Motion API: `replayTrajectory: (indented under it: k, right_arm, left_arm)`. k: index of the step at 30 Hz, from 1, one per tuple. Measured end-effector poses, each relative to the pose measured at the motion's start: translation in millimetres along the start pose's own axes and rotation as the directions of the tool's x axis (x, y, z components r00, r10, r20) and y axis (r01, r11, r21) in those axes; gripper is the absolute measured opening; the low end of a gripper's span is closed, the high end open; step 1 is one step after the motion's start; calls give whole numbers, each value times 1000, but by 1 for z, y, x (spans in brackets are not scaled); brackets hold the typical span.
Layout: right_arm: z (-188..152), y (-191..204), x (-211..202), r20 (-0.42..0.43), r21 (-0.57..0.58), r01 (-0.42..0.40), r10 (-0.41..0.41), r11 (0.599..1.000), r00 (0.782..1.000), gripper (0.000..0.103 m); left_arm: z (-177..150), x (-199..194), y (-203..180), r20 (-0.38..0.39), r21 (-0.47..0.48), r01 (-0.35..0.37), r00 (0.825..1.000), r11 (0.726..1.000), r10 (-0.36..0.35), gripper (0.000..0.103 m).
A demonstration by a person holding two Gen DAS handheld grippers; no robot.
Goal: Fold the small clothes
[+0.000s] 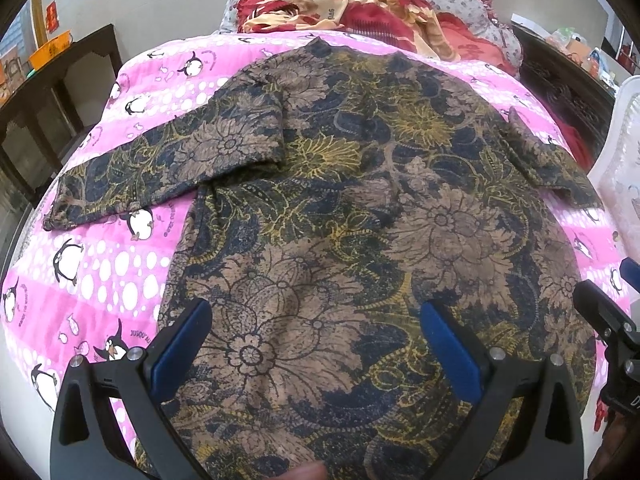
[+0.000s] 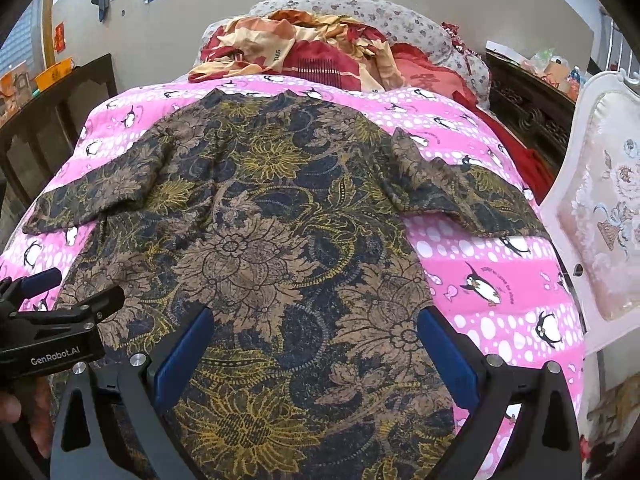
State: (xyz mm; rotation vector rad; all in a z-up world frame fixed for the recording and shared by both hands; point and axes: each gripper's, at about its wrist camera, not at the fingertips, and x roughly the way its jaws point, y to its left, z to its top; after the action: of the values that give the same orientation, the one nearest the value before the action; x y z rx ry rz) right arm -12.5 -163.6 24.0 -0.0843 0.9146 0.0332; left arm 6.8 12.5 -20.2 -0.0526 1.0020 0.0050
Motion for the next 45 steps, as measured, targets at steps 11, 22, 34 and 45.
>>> replayTrajectory:
  k: [11,22,34,45]
  right_arm:
    - [14,-9,14,1,14,2,-2,1000,1000,103]
    - [44,-19,77,-26,46,33,-31,998,999,103]
    - [50,-27,126,-33,71,48,-46,996,998,103]
    - [31,-27,156,-77,76,49,-43,996,996,103]
  left_arm:
    - [16,9,-4,17,16,-35,999,999,34,103]
    - [38,43,-7,-1,13,-29,1000,999,29,103]
    - [54,74,-2,-19,3,-50,999,999,50,103]
    - [53,111,0,-41,27,-60,997,998,61,103]
